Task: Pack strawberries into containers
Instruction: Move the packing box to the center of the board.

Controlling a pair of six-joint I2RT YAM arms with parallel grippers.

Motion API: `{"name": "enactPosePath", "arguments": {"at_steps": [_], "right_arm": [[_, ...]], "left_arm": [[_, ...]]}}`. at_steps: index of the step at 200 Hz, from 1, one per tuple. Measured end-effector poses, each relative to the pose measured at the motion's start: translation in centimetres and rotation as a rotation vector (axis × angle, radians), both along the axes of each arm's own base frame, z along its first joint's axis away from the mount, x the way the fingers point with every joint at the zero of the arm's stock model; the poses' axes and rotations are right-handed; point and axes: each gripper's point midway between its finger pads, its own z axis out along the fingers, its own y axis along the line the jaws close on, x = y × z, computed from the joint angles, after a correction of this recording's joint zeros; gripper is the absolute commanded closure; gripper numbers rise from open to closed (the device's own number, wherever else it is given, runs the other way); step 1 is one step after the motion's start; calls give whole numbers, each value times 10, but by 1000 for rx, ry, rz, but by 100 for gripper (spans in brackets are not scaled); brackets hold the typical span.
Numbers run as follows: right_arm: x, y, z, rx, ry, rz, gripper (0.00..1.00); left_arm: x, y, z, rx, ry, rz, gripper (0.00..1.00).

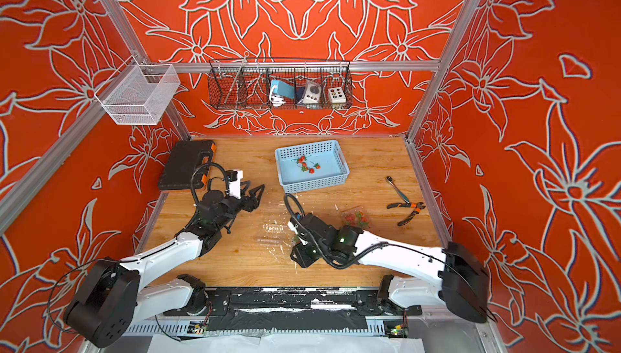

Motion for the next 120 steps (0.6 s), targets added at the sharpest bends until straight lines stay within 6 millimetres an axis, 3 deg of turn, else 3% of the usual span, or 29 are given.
{"name": "enactPosePath", "arguments": {"at_steps": [22,41,93,120], "right_arm": [[-5,16,-19,-37,28,39,54],[-5,25,-29,-59,41,48,54],[15,24,-42,-100,43,-30,52],[45,-2,-45,-113,31,-147,51]], "left_arm": [[-4,36,-29,-23,65,115,32],[-8,51,-44,-42,104,162,32],[-5,48,-48,-81,114,146,33],[-4,42,-51,-94,127,116,33]]}}
